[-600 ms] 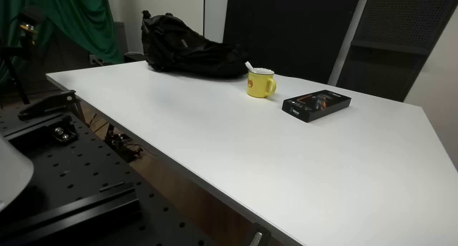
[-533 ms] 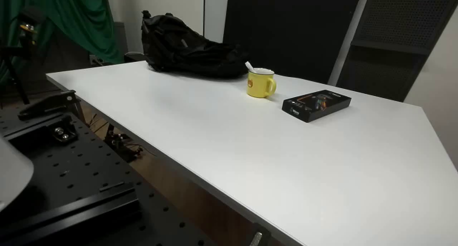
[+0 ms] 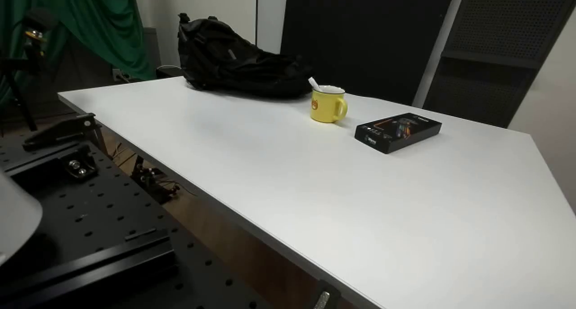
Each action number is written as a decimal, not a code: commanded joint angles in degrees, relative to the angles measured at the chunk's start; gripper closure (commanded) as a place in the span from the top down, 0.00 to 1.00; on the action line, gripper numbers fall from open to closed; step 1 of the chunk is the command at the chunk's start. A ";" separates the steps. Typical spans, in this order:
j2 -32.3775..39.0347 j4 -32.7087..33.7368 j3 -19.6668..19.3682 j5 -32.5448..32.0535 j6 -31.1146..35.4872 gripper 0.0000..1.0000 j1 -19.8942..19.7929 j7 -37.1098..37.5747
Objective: Remove the marker from the mug
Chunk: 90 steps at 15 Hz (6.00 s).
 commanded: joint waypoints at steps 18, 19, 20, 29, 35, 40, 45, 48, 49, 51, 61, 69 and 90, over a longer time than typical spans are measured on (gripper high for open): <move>1.86 0.94 -9.23 -17.65 19.56 1.00 -8.72 -3.43; 3.24 1.83 -9.77 -18.06 20.18 1.00 -9.39 -3.65; 4.77 2.83 -10.30 -18.09 20.83 1.00 -9.91 -3.85; 22.94 17.04 -14.28 -14.93 19.04 1.00 -9.65 -7.08; 22.75 15.50 -14.55 -15.66 20.63 1.00 -9.31 -6.67; 22.74 15.68 -14.55 -15.65 20.42 1.00 -9.30 -6.69; 21.85 11.11 -12.71 -21.66 25.24 1.00 -7.60 -4.66; 23.03 8.71 -11.47 -25.11 29.05 1.00 -5.68 -3.83; 23.43 7.78 -11.09 -26.52 30.73 1.00 -5.16 -3.13; 24.51 6.33 -10.43 -28.58 33.71 1.00 -4.13 -2.46; 35.57 5.46 -9.97 -40.32 48.19 1.00 1.73 -0.37; 44.83 12.35 -13.23 -56.76 52.07 1.00 6.66 5.48; 62.60 32.12 -16.90 -60.99 45.85 1.00 13.99 9.12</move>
